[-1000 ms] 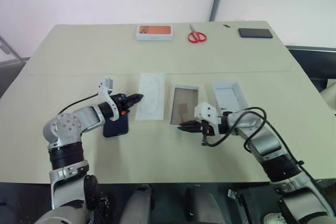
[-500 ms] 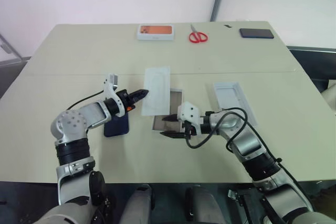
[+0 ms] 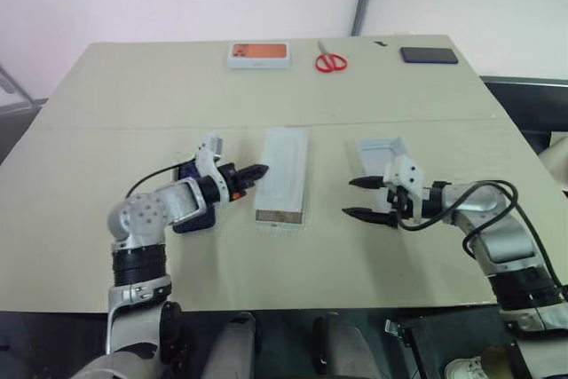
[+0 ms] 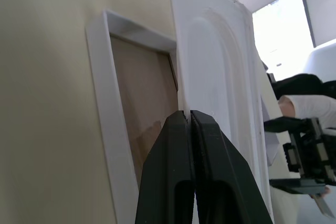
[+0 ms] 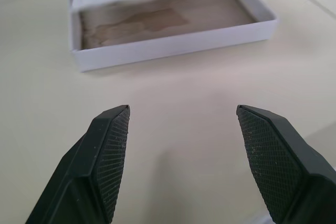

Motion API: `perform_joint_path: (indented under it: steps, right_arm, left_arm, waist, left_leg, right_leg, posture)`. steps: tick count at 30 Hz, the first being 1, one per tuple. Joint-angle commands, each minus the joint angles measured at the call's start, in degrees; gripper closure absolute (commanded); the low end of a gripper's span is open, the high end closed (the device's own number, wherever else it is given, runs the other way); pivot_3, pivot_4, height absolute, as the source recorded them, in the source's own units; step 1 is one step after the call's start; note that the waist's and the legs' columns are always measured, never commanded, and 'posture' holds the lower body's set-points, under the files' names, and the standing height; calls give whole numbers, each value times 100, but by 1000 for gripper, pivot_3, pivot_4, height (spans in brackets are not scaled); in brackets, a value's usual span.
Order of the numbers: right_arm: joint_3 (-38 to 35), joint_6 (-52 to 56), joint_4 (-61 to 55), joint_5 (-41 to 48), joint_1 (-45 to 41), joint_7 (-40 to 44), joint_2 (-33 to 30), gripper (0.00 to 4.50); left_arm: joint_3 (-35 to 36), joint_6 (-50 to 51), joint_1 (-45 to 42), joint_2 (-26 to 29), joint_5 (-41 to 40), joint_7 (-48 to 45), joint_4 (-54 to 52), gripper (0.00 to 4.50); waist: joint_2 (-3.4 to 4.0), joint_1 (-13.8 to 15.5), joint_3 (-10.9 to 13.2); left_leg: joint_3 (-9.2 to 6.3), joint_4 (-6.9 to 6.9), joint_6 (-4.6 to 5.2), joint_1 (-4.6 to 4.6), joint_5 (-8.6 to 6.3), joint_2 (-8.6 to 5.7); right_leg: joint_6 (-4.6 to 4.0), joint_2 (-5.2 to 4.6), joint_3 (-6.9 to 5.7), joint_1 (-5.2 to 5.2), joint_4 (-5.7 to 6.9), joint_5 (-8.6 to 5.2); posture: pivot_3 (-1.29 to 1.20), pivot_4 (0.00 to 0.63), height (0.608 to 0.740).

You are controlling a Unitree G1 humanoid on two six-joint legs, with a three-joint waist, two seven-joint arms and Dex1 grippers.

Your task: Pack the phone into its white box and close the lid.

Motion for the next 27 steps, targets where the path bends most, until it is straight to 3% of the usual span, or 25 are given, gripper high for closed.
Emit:
perform_joint_path:
  steps: [1,2,7,15,19,22,25,27]
  right_arm:
    - [-123,-167,-176,44,18,-109,48,1043]
    - [-106,-207,-177,15,46,-127,45,1043]
    - [-91,-243,-137,7,-19,-237,122,1043]
    - [11,-395,161,-121,-733,-684,717,1043]
    - [151,-333,288,-245,-1142,-1047,1177,1043]
    - [532,-542,388,-636,-1159,-1193,1392,1956]
    - [858,-681,689,-1039,-1305,-1536,1719,3403]
    - [1118,-923,968,-1453,-1418,-1741,1824,4452]
  left_arm:
    - [28,-105,-78,91,17,-45,-66,3849]
    - [38,-75,-88,94,-3,-45,-67,3558]
    - [66,65,-168,245,-53,-72,-75,1104]
    - [-8,-43,-146,497,-93,-379,-381,1104]
    - [-291,-924,100,974,332,-1018,-936,1104]
    - [-256,-1859,390,1267,651,-1524,-1002,1051]
    - [-432,-2934,812,1729,1303,-2063,-852,1051]
    - [-357,-3157,940,1846,1330,-2256,-691,1051]
  waist:
    - [0,20,0]
    - [0,30,0]
    - [0,47,0]
    - [-1,14,1]
    - [0,9,1]
    - [2,30,-1]
    - [3,9,-1]
    - [4,18,0]
  left_leg:
    - [-3,0,0,-1,0,0]
    - [-3,0,0,-2,0,0]
    - [-3,3,-1,-3,0,-5]
    - [-4,0,-2,-3,1,-3]
    - [-5,-2,-4,-4,2,0]
    - [-4,-8,-11,-4,6,-1]
    - [-1,-10,-11,-4,6,-2]
    - [1,-12,-11,-5,6,-1]
  right_leg:
    - [0,1,0,0,0,0]
    - [0,0,0,0,0,0]
    - [0,-7,0,2,-1,0]
    - [0,-2,0,-2,0,0]
    - [-1,-1,1,-6,0,0]
    - [-2,-2,2,-8,-1,1]
    - [-4,-3,3,-10,-2,1]
    - [-7,-2,7,-15,-1,2]
  posture:
    - [0,150,740]
    - [0,150,740]
    - [0,150,740]
    - [0,150,740]
    - [0,150,740]
    - [0,150,740]
    - [0,150,740]
    - [0,150,740]
